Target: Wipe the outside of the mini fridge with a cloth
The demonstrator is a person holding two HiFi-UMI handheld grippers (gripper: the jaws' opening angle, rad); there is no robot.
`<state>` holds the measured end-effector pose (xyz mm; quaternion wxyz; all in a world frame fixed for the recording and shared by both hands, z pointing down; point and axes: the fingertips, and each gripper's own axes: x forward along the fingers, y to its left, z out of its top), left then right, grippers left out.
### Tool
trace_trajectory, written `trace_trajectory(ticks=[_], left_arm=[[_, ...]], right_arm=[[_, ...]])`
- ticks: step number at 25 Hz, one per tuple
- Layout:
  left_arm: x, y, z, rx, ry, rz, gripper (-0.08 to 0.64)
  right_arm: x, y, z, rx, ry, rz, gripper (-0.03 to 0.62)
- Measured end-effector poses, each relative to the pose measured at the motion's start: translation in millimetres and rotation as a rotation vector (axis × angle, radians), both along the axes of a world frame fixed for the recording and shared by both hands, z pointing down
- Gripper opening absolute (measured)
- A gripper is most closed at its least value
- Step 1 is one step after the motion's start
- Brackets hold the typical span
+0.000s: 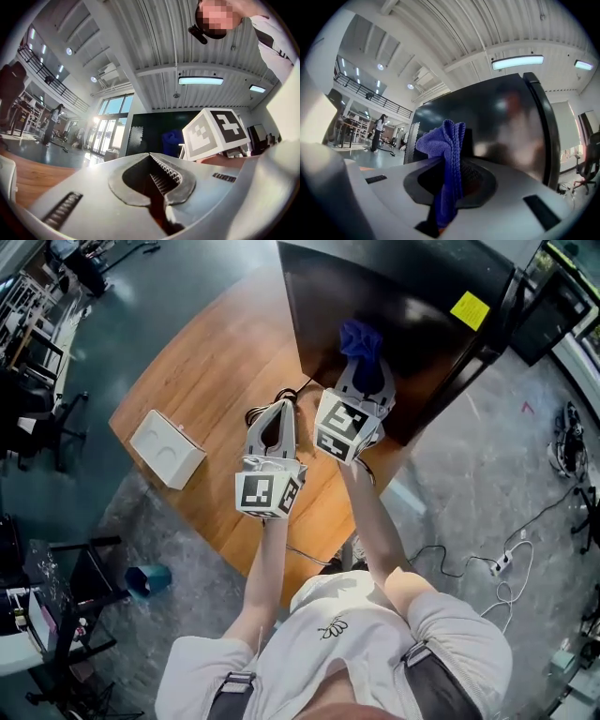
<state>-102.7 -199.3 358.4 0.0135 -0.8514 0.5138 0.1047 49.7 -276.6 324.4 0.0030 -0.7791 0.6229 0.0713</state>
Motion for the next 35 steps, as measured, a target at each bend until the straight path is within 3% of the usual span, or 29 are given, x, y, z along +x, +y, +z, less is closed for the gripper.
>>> trace_trajectory(ticks=[7,15,26,35], left_arm=[[47.8,12.6,-10.3,0.011,0.015,0.07,0.005],[88.6,23.9,-20.3,0.034,0.014,0.124,0.005],[104.3,26.3,-22.2,0.033,0.014,0.122,0.005],[113.9,22.7,-13.8,0.015,0.013,0.137,0.005]], right_arm=[[58.6,58.2,-11.9,0.012,-0.025,0.053,0.062],[94.5,90.8,-12.3,0.059,0.0,0.041,0.063],[116.7,108.8,-12.7,0.053,-0.06,0.033,0.062],[129.8,119.6,-8.2,0.041,-0.046,0.064,0.063]])
